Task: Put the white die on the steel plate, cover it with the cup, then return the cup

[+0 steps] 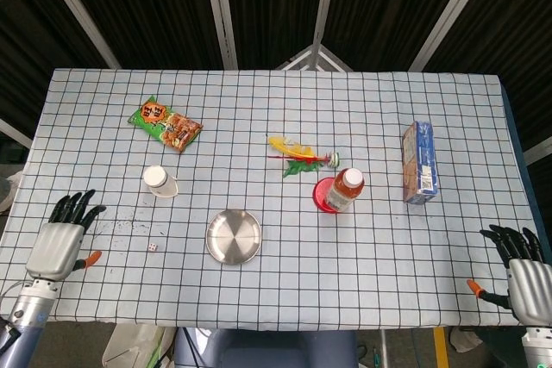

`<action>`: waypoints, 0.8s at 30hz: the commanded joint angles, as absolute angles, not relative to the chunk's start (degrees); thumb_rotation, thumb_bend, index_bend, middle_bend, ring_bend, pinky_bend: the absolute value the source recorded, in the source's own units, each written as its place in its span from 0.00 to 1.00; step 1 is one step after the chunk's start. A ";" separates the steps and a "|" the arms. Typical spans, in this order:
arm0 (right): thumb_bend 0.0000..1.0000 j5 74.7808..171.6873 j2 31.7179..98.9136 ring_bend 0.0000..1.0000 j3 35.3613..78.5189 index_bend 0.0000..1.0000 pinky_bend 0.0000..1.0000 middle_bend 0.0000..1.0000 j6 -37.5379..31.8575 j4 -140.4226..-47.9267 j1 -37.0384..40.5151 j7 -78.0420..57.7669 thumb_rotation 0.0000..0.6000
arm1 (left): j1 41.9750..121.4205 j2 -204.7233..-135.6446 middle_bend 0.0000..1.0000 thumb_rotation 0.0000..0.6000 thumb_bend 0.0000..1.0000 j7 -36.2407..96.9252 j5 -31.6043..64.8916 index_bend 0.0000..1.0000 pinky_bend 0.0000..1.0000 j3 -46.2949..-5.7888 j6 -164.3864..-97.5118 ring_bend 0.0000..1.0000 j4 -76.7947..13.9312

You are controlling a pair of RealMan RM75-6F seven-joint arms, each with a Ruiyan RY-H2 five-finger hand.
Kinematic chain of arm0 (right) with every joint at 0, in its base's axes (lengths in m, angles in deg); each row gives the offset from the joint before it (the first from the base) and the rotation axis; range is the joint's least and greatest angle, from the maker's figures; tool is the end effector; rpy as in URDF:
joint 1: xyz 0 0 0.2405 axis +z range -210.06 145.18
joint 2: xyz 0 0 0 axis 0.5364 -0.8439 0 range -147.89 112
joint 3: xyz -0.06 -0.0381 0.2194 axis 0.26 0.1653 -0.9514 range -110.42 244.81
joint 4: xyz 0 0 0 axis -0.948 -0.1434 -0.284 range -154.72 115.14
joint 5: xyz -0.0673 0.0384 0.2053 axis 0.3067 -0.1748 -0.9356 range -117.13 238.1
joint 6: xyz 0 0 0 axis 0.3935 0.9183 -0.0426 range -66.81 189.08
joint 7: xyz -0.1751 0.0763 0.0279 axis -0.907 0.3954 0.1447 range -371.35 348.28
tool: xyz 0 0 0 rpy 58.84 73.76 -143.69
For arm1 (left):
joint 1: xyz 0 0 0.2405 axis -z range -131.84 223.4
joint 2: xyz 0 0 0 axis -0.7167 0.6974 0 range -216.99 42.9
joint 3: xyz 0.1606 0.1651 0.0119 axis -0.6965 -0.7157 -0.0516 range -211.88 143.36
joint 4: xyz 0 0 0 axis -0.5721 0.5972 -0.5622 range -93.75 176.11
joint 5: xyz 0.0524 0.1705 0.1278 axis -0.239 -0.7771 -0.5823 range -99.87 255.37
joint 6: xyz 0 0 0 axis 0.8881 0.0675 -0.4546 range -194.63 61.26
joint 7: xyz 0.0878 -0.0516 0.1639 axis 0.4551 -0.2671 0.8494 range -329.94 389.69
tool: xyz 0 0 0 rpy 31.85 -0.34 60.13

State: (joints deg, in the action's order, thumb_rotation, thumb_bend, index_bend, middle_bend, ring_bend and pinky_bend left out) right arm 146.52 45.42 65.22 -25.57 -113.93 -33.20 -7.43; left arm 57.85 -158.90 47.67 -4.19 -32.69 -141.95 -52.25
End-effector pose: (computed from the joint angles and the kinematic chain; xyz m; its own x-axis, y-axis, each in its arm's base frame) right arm -0.3063 -0.1960 0.1421 0.3117 -0.0222 0.9499 -0.9465 0.0806 0.3125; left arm -0.2640 0.2529 0.0641 0.5387 0.1476 0.8295 0.8423 -0.1156 -0.5265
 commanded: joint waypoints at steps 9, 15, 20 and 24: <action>0.10 146.09 45.16 0.13 64.96 0.22 0.00 0.19 -25.77 -113.87 -33.33 -6.88 1.00 | 65.36 -160.58 0.00 1.00 0.28 58.83 3.49 0.37 0.03 -31.07 -130.05 0.00 -57.58; 0.10 145.85 45.04 0.13 64.87 0.22 0.00 0.19 -25.70 -113.70 -33.38 -6.36 1.00 | 66.70 -162.64 0.00 1.00 0.30 63.87 6.69 0.36 0.03 -30.97 -129.46 0.00 -58.07; 0.10 145.89 44.98 0.13 64.88 0.22 0.00 0.19 -25.70 -113.73 -33.39 -6.26 1.00 | 67.74 -164.31 0.00 1.00 0.31 65.84 9.06 0.36 0.03 -31.42 -128.03 0.00 -57.19; 0.10 145.50 44.94 0.13 64.73 0.22 0.00 0.19 -25.58 -113.65 -33.39 -6.16 1.00 | 68.61 -165.83 0.00 1.00 0.33 66.58 10.50 0.37 0.03 -31.74 -127.00 0.00 -55.80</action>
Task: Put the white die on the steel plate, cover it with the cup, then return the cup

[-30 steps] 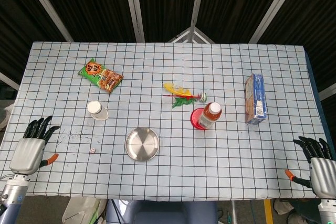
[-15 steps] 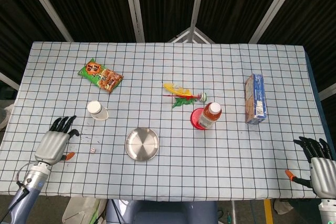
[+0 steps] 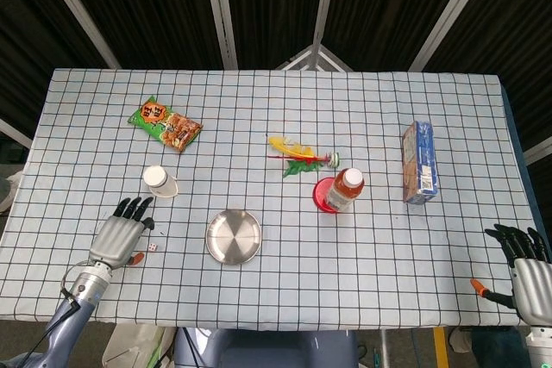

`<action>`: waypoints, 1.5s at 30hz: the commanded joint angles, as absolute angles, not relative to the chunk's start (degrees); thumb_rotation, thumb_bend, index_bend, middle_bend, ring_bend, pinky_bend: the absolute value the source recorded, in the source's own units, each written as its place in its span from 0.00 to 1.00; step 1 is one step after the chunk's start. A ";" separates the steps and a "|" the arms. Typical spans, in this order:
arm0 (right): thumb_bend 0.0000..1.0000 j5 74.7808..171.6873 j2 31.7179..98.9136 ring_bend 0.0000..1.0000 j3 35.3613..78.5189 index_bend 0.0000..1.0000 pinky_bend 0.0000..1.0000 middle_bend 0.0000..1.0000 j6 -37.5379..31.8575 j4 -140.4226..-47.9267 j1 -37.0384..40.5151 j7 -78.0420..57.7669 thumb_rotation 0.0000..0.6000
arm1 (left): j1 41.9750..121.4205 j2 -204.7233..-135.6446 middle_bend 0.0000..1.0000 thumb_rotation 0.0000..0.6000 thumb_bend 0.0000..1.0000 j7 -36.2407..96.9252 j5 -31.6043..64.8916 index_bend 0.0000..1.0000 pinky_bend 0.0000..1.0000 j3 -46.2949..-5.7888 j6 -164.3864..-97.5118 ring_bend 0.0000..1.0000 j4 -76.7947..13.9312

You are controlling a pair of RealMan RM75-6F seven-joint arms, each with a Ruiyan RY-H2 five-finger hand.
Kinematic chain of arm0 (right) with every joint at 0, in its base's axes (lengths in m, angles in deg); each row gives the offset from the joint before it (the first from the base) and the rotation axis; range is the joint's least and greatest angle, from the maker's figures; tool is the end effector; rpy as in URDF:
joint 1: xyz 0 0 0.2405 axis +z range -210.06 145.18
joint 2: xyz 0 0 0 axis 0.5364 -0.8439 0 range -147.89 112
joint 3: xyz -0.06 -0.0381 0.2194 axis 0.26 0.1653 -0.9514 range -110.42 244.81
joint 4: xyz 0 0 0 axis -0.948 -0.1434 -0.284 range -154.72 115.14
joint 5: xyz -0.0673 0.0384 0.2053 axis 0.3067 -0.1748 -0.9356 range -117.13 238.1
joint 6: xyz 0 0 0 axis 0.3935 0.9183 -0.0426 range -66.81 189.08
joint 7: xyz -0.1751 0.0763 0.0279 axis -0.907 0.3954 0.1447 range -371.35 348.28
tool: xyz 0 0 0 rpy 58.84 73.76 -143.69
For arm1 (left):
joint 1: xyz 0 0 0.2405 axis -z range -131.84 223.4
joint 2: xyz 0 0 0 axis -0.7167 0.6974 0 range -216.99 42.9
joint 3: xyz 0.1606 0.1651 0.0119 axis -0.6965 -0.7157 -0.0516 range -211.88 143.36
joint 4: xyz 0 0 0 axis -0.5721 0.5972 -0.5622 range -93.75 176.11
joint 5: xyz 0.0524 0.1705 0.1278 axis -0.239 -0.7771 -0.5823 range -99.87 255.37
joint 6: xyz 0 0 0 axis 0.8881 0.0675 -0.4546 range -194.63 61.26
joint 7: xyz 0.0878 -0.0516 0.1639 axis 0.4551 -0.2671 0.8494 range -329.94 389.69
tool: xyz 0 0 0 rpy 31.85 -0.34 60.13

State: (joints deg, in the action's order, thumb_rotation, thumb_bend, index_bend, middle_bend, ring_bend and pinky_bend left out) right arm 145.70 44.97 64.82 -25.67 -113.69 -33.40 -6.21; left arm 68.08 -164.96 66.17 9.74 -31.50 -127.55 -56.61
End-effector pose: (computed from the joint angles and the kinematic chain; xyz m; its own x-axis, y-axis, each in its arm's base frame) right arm -0.3104 -0.1963 0.1476 0.3026 -0.0116 0.9531 -0.9483 0.0973 0.3022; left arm -0.2219 0.2764 -0.0113 0.6330 0.3334 0.6986 0.7741 -0.2594 -0.5775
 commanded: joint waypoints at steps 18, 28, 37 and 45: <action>0.10 145.30 44.80 0.13 64.62 0.22 0.00 0.19 -25.46 -113.51 -33.40 -5.79 1.00 | 69.86 -168.48 0.01 1.00 0.36 68.03 12.16 0.44 0.03 -33.35 -127.27 0.00 -53.71; 0.10 144.96 44.96 0.13 64.63 0.22 0.00 0.19 -24.97 -113.28 -33.29 -6.00 1.00 | 70.65 -169.53 0.01 1.00 0.38 68.65 13.18 0.45 0.03 -33.95 -127.09 0.00 -52.64; 0.10 144.88 45.18 0.13 64.63 0.22 0.00 0.19 -24.70 -113.03 -33.18 -6.15 1.00 | 70.85 -169.64 0.02 1.00 0.40 67.52 13.14 0.48 0.03 -34.55 -127.17 0.00 -52.12; 0.10 144.99 45.20 0.13 64.61 0.22 0.00 0.19 -24.88 -113.10 -33.21 -6.19 1.00 | 70.84 -169.36 0.04 1.00 0.41 67.06 13.13 0.50 0.03 -34.97 -127.73 0.00 -52.08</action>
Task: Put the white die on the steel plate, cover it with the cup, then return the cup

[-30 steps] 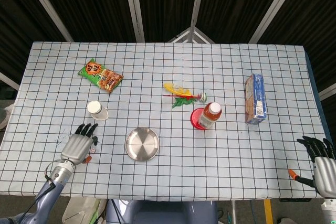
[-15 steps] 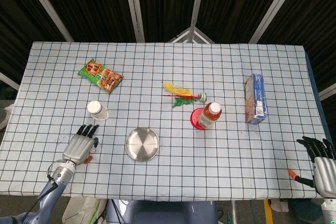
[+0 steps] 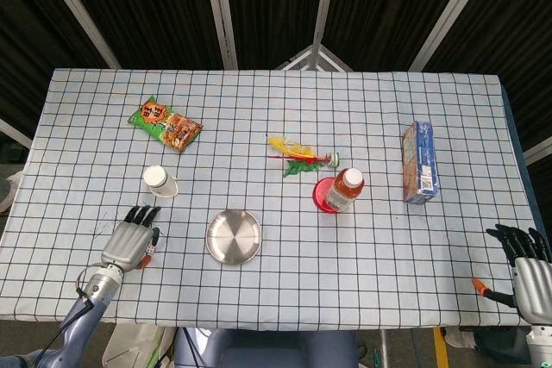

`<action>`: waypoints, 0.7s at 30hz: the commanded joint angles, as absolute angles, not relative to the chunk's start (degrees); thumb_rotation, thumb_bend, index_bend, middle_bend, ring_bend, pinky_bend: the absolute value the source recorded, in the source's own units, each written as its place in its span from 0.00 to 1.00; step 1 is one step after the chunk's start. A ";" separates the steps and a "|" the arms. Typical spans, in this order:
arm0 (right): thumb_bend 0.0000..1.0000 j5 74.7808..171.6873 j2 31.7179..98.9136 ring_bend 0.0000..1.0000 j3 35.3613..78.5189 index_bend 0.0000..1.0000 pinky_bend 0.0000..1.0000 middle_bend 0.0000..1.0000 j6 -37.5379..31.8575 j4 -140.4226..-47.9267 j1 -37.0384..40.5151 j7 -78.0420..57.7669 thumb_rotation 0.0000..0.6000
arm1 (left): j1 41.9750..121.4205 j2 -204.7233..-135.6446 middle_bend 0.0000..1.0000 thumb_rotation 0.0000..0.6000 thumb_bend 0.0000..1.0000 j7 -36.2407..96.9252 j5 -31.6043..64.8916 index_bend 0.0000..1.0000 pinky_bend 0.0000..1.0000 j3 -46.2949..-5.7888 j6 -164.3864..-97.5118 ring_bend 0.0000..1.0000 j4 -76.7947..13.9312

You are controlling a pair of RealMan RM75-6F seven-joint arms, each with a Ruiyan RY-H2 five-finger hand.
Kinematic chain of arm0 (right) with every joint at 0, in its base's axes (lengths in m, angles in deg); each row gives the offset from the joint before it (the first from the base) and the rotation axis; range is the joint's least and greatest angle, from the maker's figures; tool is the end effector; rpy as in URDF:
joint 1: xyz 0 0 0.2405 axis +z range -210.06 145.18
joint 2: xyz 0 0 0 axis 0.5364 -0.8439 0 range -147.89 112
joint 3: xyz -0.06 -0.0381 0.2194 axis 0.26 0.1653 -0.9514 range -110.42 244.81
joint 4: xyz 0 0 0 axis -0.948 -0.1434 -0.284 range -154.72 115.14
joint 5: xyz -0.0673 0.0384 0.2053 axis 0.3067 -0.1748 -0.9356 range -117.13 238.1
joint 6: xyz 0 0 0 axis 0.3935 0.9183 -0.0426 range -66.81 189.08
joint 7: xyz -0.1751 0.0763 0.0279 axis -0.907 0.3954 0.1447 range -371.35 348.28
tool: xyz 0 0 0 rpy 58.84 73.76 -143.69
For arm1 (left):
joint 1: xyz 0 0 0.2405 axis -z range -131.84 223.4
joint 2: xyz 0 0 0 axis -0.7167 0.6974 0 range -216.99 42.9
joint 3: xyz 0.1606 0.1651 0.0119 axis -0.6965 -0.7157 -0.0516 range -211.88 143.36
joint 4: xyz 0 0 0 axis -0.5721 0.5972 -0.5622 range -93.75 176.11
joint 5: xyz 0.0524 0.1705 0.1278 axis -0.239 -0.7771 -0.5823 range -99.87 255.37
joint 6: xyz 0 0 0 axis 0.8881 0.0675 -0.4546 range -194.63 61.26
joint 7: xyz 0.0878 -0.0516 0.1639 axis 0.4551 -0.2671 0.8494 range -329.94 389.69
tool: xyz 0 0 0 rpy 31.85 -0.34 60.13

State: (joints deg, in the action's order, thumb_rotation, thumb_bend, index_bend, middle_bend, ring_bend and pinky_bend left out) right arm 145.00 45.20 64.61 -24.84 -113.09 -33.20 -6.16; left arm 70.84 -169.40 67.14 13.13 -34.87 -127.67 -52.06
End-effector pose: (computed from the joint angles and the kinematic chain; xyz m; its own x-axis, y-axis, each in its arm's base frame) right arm -0.3144 -0.1979 0.1465 0.3059 -0.0200 0.9519 -0.9459 0.1073 0.3062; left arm -0.2311 0.2727 -0.0370 0.6531 0.3746 0.6581 0.7562 -0.2755 -0.5936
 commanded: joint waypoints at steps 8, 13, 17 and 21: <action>0.10 144.78 45.12 0.13 64.61 0.22 0.00 0.19 -24.72 -113.16 -33.23 -6.24 1.00 | 70.86 -169.42 0.06 1.00 0.45 66.82 13.42 0.53 0.03 -35.25 -127.71 0.00 -51.87; 0.10 144.62 45.11 0.13 64.57 0.22 0.00 0.19 -24.64 -113.15 -33.22 -6.25 1.00 | 70.96 -169.44 0.09 1.00 0.53 66.45 13.69 0.58 0.03 -35.23 -127.59 0.00 -51.92; 0.10 144.60 45.14 0.13 64.51 0.22 0.00 0.19 -24.71 -113.18 -33.23 -6.22 1.00 | 70.86 -169.25 0.09 1.00 0.54 64.15 12.11 0.59 0.03 -34.85 -128.28 0.00 -52.36; 0.10 144.78 45.09 0.13 64.48 0.22 0.00 0.19 -24.98 -113.38 -33.29 -6.27 1.00 | 70.71 -168.30 0.10 1.00 0.54 59.94 7.52 0.59 0.03 -33.99 -130.62 0.00 -54.72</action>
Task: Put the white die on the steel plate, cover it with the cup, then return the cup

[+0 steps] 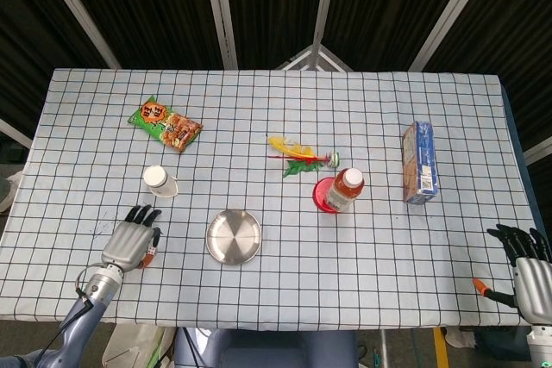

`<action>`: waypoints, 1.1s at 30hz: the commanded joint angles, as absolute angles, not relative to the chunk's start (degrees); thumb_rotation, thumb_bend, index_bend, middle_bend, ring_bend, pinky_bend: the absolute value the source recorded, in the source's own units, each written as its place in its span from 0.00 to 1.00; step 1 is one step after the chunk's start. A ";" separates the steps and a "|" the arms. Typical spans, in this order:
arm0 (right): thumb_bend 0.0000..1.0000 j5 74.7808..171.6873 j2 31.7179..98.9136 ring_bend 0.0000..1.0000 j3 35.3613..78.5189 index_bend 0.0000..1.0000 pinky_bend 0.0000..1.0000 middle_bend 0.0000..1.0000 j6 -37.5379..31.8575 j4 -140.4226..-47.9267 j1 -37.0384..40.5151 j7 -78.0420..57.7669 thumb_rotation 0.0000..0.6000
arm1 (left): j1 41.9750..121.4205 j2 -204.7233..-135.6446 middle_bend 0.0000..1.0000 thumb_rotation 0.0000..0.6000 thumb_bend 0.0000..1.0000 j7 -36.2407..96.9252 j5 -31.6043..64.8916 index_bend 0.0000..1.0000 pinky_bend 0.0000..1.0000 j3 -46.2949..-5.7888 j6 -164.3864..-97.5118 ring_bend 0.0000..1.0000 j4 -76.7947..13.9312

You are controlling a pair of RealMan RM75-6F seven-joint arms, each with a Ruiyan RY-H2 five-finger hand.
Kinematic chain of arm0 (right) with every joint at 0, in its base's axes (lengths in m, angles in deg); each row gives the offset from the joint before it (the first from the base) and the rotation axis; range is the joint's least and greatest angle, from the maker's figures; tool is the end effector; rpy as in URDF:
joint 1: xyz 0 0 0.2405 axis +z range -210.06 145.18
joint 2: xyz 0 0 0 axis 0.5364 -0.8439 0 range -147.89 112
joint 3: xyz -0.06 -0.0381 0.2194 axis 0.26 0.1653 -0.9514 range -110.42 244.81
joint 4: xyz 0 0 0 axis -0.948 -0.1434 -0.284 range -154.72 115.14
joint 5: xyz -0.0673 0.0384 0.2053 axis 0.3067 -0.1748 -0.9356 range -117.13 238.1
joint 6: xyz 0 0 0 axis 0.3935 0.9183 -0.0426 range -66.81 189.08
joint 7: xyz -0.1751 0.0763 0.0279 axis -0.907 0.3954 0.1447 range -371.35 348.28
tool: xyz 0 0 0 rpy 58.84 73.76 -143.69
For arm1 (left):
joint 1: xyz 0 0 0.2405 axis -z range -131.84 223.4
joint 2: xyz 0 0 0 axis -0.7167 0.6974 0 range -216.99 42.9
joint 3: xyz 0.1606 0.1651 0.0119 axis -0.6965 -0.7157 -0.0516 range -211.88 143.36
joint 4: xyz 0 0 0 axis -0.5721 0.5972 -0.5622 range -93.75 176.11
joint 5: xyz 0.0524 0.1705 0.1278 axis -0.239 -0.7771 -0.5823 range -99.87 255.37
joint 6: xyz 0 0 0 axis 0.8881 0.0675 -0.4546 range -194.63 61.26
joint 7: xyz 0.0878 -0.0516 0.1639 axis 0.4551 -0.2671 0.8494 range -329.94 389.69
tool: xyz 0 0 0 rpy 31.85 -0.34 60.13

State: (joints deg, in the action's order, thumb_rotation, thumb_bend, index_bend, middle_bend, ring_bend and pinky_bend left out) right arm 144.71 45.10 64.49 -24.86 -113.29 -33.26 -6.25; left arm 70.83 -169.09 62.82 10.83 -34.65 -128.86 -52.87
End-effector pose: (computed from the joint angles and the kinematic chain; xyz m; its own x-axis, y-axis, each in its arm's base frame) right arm -0.3147 -0.1979 0.1474 0.3055 -0.0176 0.9520 -0.9455 0.1128 0.3055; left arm -0.2210 0.2742 -0.0329 0.6037 0.3568 0.7129 0.7972 -0.2703 -0.5398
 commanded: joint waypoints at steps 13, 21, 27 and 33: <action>0.10 145.25 44.55 0.13 64.45 0.22 0.00 0.19 -25.75 -113.86 -33.60 -5.45 1.00 | 75.08 -169.54 0.10 1.00 0.51 65.11 1.29 0.59 0.03 -31.12 -130.63 0.00 -62.82; 0.10 144.83 44.07 0.13 64.21 0.22 0.00 0.19 -25.99 -113.77 -33.85 -4.11 1.00 | 80.77 -180.13 0.11 1.00 0.51 69.38 9.38 0.59 0.03 -26.59 -125.69 0.00 -54.04; 0.10 144.88 43.98 0.13 64.23 0.22 0.00 0.19 -25.92 -113.63 -33.86 -3.70 1.00 | 83.02 -185.23 0.11 1.00 0.51 69.46 12.12 0.56 0.03 -25.24 -124.53 0.00 -48.90; 0.10 144.80 43.89 0.13 64.17 0.22 0.00 0.19 -25.97 -113.63 -33.91 -3.55 1.00 | 84.01 -186.99 0.07 1.00 0.41 70.44 14.23 0.43 0.03 -25.78 -123.88 0.00 -46.45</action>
